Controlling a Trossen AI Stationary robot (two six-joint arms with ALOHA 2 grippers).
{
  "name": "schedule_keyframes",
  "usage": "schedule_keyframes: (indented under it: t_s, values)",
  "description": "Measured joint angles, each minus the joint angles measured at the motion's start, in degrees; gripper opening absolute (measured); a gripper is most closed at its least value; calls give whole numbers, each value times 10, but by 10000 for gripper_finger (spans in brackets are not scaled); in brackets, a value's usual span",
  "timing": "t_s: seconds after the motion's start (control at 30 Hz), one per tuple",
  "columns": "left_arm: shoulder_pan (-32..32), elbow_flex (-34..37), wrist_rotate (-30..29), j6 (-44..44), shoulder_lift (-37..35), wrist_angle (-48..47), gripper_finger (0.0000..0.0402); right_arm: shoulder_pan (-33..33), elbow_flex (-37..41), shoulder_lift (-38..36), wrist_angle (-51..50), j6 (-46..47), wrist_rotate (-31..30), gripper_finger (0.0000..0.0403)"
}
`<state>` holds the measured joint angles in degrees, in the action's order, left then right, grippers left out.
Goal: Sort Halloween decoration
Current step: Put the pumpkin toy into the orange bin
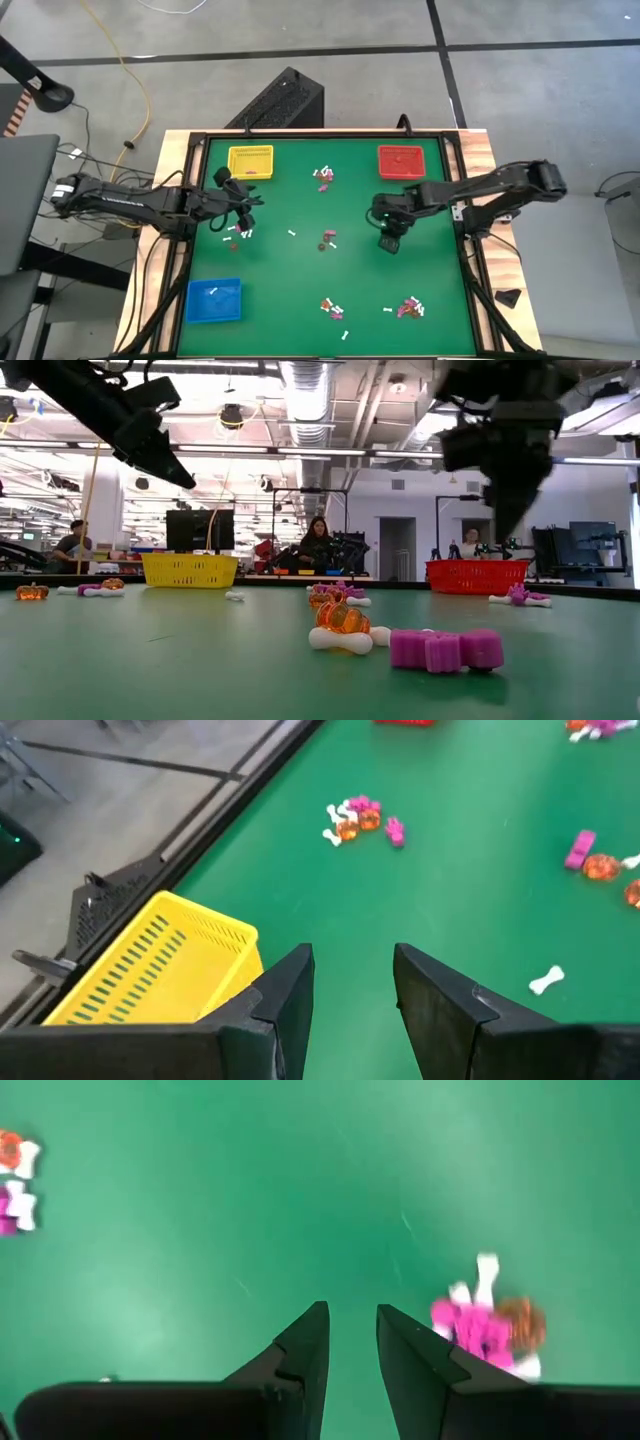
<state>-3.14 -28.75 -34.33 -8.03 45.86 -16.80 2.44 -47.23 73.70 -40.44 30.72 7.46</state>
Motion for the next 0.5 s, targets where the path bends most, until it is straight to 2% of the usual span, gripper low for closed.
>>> schedule_keyframes:
  t_s: [0.13, 0.27, 0.37, 0.5]
  values:
    - [0, 0, 0, 4, 30, 11, 130, 40, 21, -38, 11, 60, 0, 118]
    - [0, 0, 0, 27, 58, 43, 130, 112, 23, -49, 15, 162, -3, 118]
    - [0, 0, 15, 53, 77, 78, 130, 182, 23, -45, 24, 272, -21, 118]
    - [0, 0, 68, 91, 99, 119, 130, 275, 23, -19, 28, 454, -42, 118]
